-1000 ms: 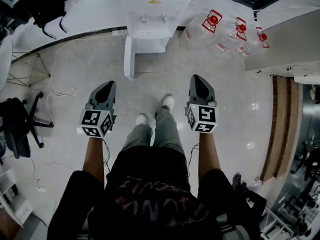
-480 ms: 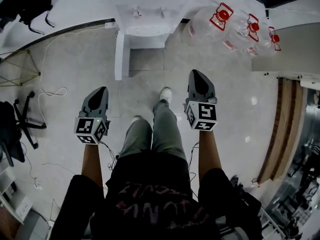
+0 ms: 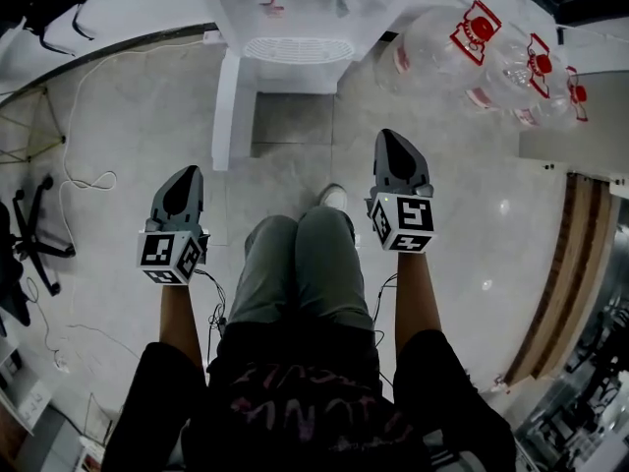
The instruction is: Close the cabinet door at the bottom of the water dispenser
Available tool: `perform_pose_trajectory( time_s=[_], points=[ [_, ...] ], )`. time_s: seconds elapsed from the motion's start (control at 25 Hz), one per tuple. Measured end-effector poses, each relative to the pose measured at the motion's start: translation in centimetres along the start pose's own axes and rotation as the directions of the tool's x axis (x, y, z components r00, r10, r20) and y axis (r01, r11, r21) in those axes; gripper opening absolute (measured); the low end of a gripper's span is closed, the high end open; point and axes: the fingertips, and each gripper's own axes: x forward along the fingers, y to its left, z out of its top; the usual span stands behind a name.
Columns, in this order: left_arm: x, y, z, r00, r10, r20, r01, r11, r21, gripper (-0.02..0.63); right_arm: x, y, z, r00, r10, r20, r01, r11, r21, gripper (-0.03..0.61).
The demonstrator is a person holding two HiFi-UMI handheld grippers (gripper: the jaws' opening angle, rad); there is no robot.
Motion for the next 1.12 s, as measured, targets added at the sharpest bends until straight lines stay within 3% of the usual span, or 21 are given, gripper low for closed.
perform_pose_trajectory(
  time_s=[0.32, 0.68, 0.92, 1.12],
  points=[
    [4.5, 3.6, -7.6, 1.000, -0.006, 0.016, 0.005, 0.998, 0.068, 0.015, 6.2, -2.2, -8.3, 1.000, -0.011, 0.020, 0.011, 1.000, -0.009, 0.014],
    [7.4, 5.2, -14.2, 0.998, -0.010, 0.062, 0.004, 0.995, 0.096, 0.015, 8.9, -3.6, -14.9, 0.996, -0.042, 0.074, 0.039, 0.998, 0.042, 0.014],
    [9.3, 5.1, -16.3, 0.990, -0.047, 0.133, 0.038, 0.997, 0.070, 0.015, 9.0, -4.5, -19.2, 0.994, -0.083, 0.073, 0.079, 0.995, 0.053, 0.014],
    [9.8, 3.8, -15.9, 0.979, -0.109, 0.170, 0.094, 0.991, 0.095, 0.015, 8.8, -4.8, -21.3, 0.993, -0.106, 0.054, 0.104, 0.994, 0.041, 0.014]
  ],
)
